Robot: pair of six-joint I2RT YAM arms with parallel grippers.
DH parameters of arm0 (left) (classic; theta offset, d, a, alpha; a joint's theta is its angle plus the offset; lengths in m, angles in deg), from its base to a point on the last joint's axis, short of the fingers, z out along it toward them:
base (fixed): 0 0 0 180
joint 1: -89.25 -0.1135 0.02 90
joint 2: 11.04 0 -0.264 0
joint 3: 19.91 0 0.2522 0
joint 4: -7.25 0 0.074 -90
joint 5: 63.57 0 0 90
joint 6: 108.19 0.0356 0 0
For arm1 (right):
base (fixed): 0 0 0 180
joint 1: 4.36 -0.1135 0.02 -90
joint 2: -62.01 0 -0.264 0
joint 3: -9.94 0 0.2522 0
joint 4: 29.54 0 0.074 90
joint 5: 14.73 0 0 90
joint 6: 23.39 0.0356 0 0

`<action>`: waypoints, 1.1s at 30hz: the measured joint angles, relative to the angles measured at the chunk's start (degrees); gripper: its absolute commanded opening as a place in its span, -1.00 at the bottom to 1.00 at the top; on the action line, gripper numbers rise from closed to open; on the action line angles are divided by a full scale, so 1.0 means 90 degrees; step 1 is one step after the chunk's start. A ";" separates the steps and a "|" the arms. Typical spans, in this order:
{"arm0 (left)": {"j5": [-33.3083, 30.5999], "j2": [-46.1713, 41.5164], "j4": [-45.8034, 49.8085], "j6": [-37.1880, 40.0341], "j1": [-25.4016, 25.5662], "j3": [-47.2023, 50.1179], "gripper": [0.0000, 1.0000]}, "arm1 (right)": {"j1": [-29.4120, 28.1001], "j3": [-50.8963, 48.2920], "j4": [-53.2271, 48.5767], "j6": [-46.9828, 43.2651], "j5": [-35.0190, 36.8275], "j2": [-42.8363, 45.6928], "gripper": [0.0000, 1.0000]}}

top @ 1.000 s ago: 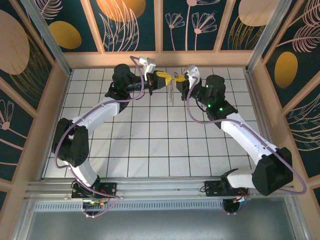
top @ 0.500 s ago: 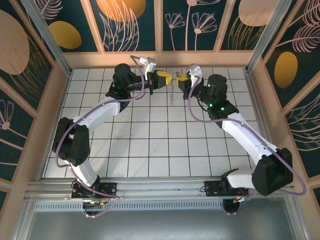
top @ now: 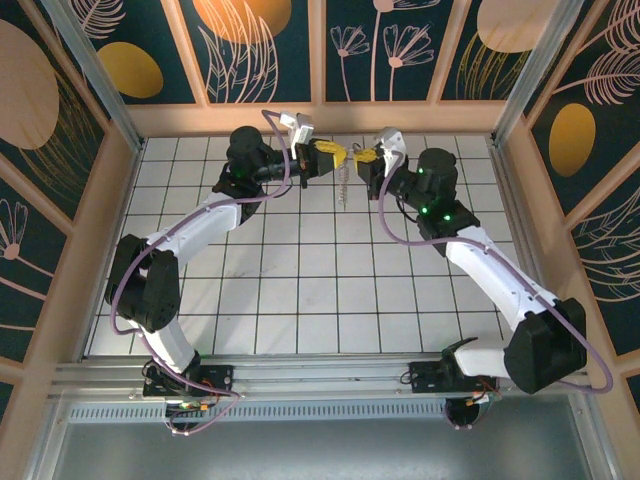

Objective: Put the keys on the keyring

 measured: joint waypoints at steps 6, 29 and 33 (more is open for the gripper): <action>0.0000 0.0005 0.0005 0.0000 -0.0036 0.0000 -1.00 | -0.0165 0.0141 0.0002 -0.0005 0.0117 -0.0175 -1.00; -0.0223 0.0039 0.0000 -0.0017 -0.0046 0.0000 -1.00 | -0.0012 0.0294 -0.0359 -0.0022 0.0369 -0.0189 -1.00; -0.0291 0.0039 0.0002 -0.0017 -0.0046 0.0000 -0.89 | -0.0007 0.0352 -0.0432 0.0012 0.0372 -0.0192 -1.00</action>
